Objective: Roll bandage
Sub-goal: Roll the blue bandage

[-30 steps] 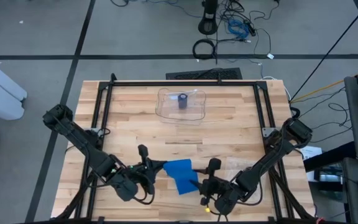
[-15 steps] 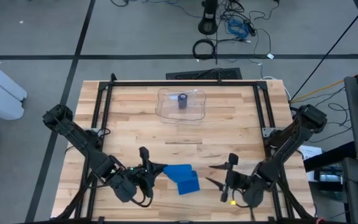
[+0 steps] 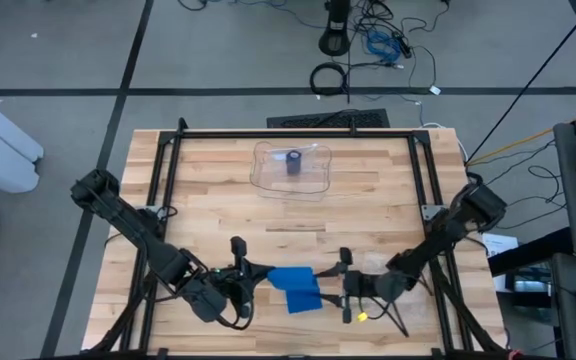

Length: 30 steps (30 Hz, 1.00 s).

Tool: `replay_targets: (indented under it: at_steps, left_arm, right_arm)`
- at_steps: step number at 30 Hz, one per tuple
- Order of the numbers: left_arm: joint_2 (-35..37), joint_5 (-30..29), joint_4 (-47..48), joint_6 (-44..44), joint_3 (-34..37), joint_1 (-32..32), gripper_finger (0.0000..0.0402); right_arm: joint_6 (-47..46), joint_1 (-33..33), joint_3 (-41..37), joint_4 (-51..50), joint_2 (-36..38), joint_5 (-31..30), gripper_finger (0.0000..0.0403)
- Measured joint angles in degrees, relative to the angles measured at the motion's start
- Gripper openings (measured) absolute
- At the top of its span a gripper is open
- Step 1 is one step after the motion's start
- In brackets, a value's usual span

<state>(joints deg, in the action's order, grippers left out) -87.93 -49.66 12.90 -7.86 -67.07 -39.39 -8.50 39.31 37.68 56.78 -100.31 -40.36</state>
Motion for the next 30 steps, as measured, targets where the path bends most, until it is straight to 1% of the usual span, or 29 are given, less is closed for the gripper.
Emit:
replay_targets:
  at_steps: [4,6,8,9,11,12,14,19,25,27,30]
  left_arm:
    - [-0.89,0.03,-0.43,-0.19,0.0,0.19,0.0006]
    - [-1.06,0.07,-0.97,-0.2,0.0,0.32,0.0006]
    - [-1.06,0.07,-2.24,-0.43,0.0,0.57,0.0006]
    - [-1.04,0.06,-2.96,-0.49,0.0,0.68,0.0006]
    - [-1.04,0.06,-3.98,-0.51,0.0,0.94,0.0006]
    - [-1.04,0.07,-4.4,-0.53,0.0,1.13,0.0006]
    - [-1.04,0.05,-4.63,-0.44,0.0,1.28,0.0006]
    - [-1.04,-0.61,-3.67,-0.42,0.0,1.52,0.0006]
    - [-1.04,-6.56,-2.74,-0.13,0.92,1.52,0.0006]
    - [-1.05,-9.27,-2.78,-0.11,0.98,1.55,0.0006]
    - [-1.04,-10.43,-3.85,-0.09,0.98,1.52,0.0006]
  right_arm:
    - [0.35,-2.56,3.4,-0.1,-3.14,1.06,0.0199]
    - [0.38,-3.67,5.23,0.02,-4.47,3.96,0.0182]
    - [0.3,-4.31,6.71,-0.13,-5.7,6.57,0.0146]
    - [0.4,-4.51,7.44,-0.21,-6.35,7.86,0.0119]
    - [2.19,-4.52,8.49,-0.33,-7.41,8.87,0.0046]
    - [3.95,-4.49,9.14,-0.24,-8.06,8.92,0.0024]
    - [4.72,-4.03,10.44,0.06,-9.38,6.88,0.0008]
    - [8.37,-2.51,15.11,0.79,-11.15,5.9,0.0001]
    - [14.57,0.35,20.91,-1.0,-11.21,5.72,0.0]
    - [15.21,0.9,22.7,-4.23,-11.21,5.7,0.0]
    - [13.04,0.92,24.55,-10.59,-11.19,5.64,0.0]
